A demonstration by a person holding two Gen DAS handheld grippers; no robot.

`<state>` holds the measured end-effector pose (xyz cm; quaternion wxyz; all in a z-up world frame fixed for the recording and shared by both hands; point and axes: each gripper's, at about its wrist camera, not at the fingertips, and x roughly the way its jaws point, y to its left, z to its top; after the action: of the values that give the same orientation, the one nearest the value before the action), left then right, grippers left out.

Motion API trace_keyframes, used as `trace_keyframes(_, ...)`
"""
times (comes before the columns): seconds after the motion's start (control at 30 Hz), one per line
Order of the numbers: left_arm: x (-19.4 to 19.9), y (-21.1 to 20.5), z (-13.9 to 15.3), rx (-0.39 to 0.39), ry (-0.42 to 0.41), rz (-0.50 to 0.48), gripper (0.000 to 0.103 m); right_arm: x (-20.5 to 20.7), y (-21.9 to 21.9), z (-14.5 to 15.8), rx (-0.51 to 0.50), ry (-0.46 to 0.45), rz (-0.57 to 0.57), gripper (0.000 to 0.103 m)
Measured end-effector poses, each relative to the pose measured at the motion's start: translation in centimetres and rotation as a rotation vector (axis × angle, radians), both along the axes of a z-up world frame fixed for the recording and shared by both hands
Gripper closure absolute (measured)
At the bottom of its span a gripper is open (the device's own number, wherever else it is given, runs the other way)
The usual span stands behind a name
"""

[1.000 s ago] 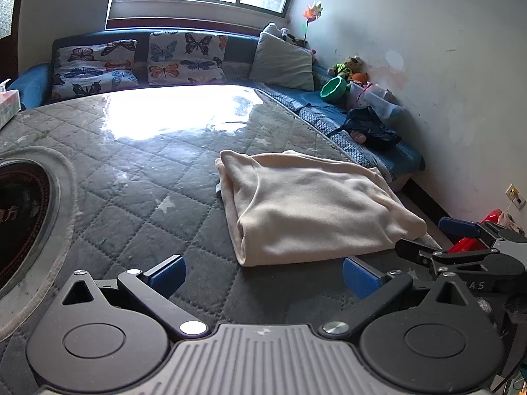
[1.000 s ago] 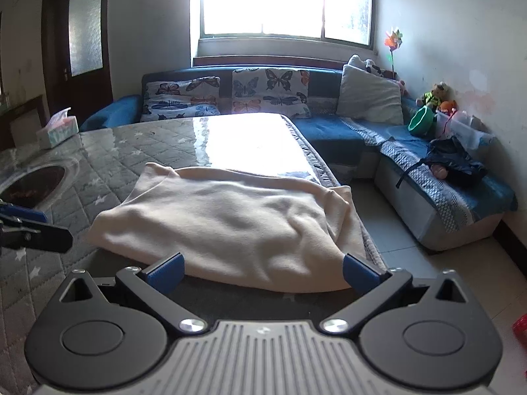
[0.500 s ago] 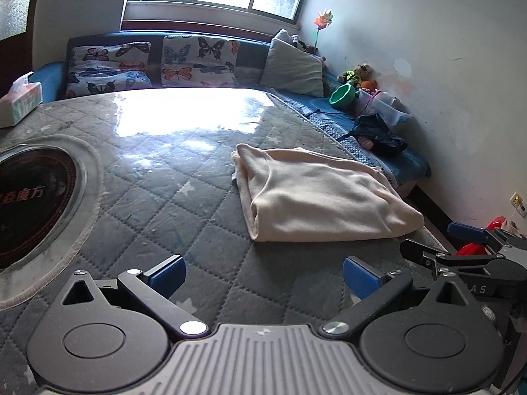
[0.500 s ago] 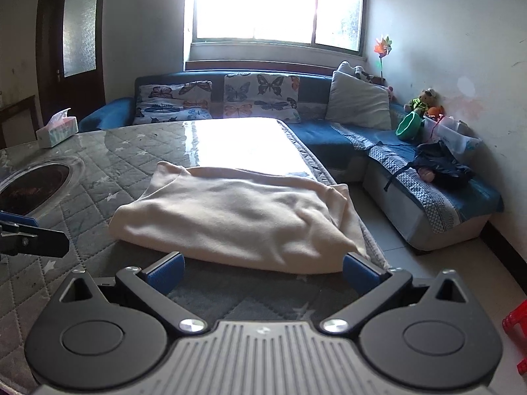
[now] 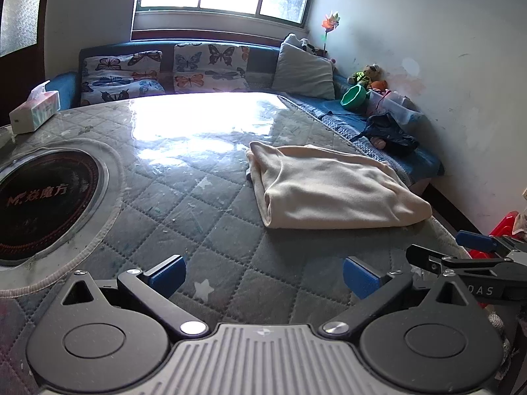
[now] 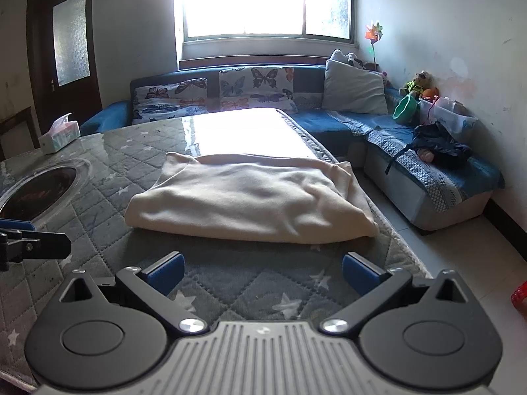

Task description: Fold clothes

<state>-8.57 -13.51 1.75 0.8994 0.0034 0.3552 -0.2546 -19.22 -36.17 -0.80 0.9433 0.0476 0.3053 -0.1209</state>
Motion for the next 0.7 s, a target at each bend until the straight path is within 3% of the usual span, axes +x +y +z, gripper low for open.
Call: trace_keyframes(0.7,-1.3,-0.2,-0.5,0.042,-0.004,-0.004,0.000,-0.7,0.6,0.0,0.007,-0.004,0.012,0.000)
